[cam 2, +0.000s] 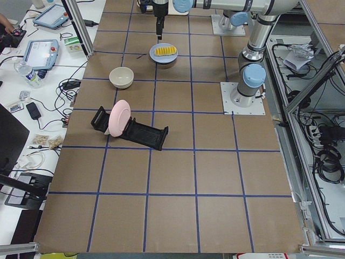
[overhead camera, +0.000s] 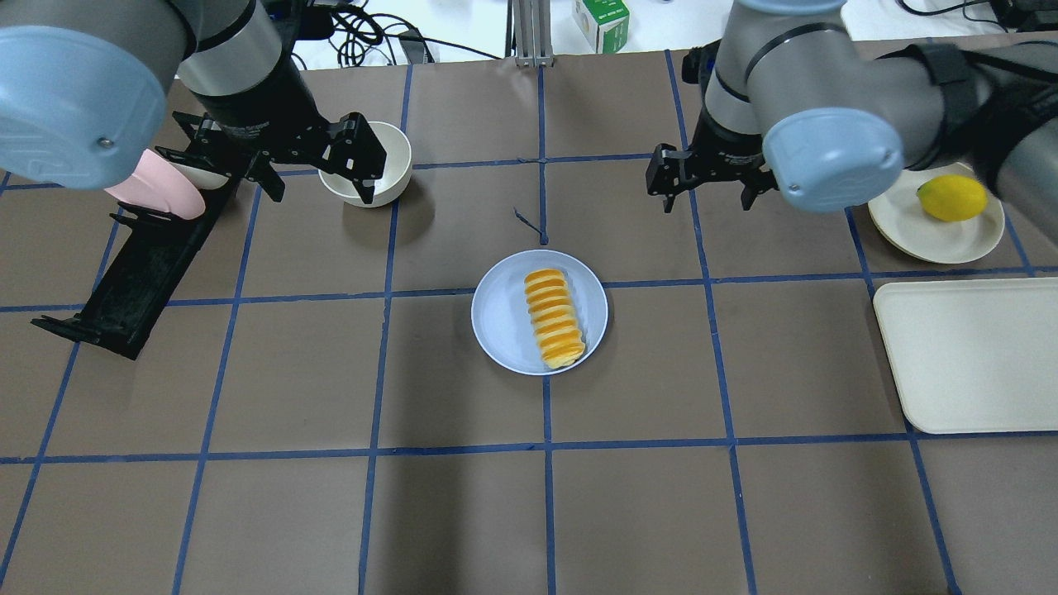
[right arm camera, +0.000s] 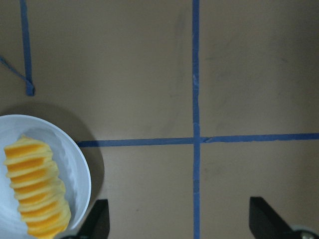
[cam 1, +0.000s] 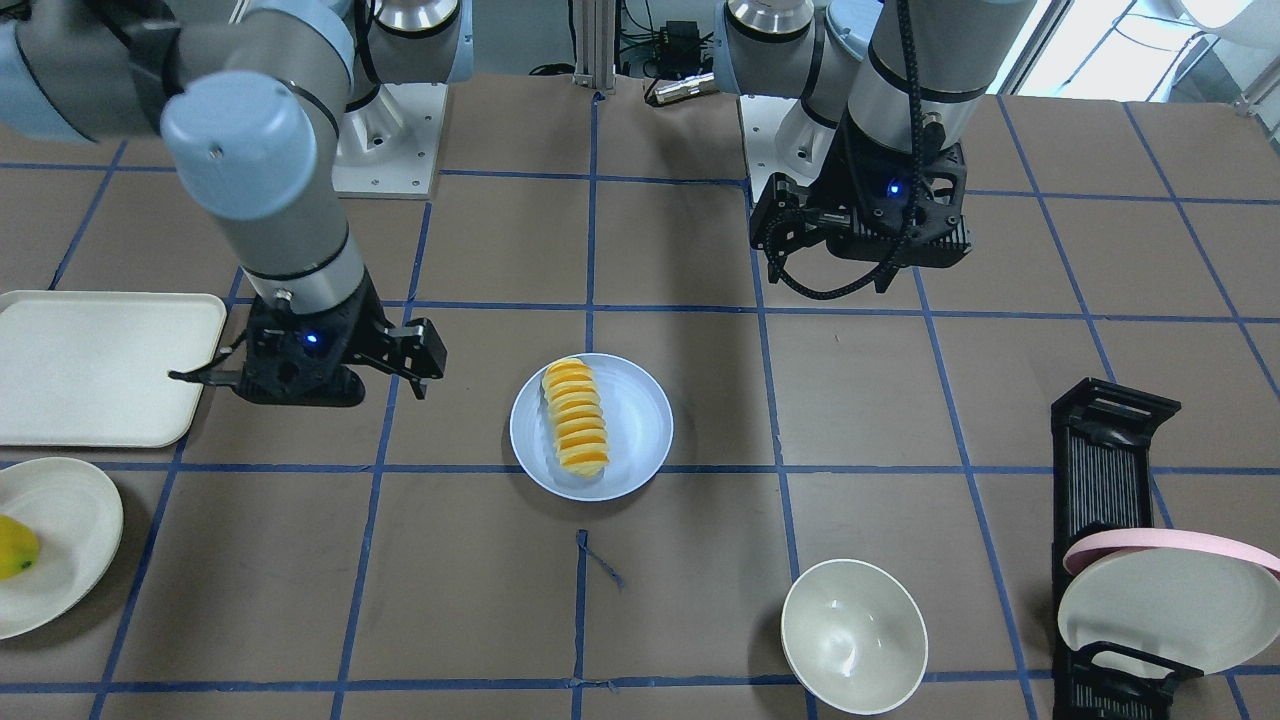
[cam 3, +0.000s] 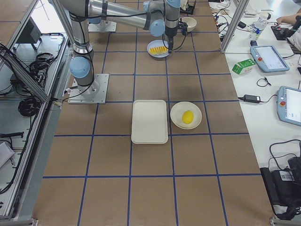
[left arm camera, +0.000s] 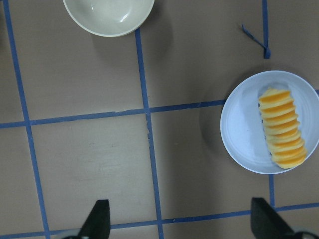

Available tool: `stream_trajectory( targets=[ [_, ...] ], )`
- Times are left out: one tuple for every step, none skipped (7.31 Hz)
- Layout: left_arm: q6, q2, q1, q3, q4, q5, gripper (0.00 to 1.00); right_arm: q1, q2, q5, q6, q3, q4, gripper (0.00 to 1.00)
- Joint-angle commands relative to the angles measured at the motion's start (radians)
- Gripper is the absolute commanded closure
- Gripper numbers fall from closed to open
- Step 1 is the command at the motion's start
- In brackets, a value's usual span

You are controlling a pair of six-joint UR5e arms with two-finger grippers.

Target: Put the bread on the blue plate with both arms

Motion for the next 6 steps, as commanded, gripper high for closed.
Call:
stream_trajectory(
  targets=[
    [0.004, -0.001, 0.000, -0.001, -0.004, -0.005, 0.00, -0.025, -0.164, -0.004, -0.011, 0.005, 0.182, 0.00],
    [0.005, -0.002, 0.000, -0.001, -0.004, -0.005, 0.00, -0.020, -0.227, 0.008, -0.012, 0.088, 0.207, 0.00],
    [0.005, -0.004, 0.000, -0.001, -0.004, -0.006, 0.00, -0.020, -0.238, -0.015, -0.015, 0.126, 0.106, 0.00],
    [0.005, -0.005, 0.000, -0.001, -0.002, -0.006, 0.00, -0.019, -0.229, -0.028, -0.015, 0.127, 0.018, 0.00],
    [0.007, -0.005, 0.001, -0.001, -0.004, -0.005, 0.00, -0.019, -0.226, -0.029, -0.015, 0.113, 0.017, 0.00],
    [0.007, -0.005, 0.001, -0.001, -0.004, -0.005, 0.00, -0.020, -0.218, -0.039, -0.015, 0.099, 0.046, 0.00]
  ],
)
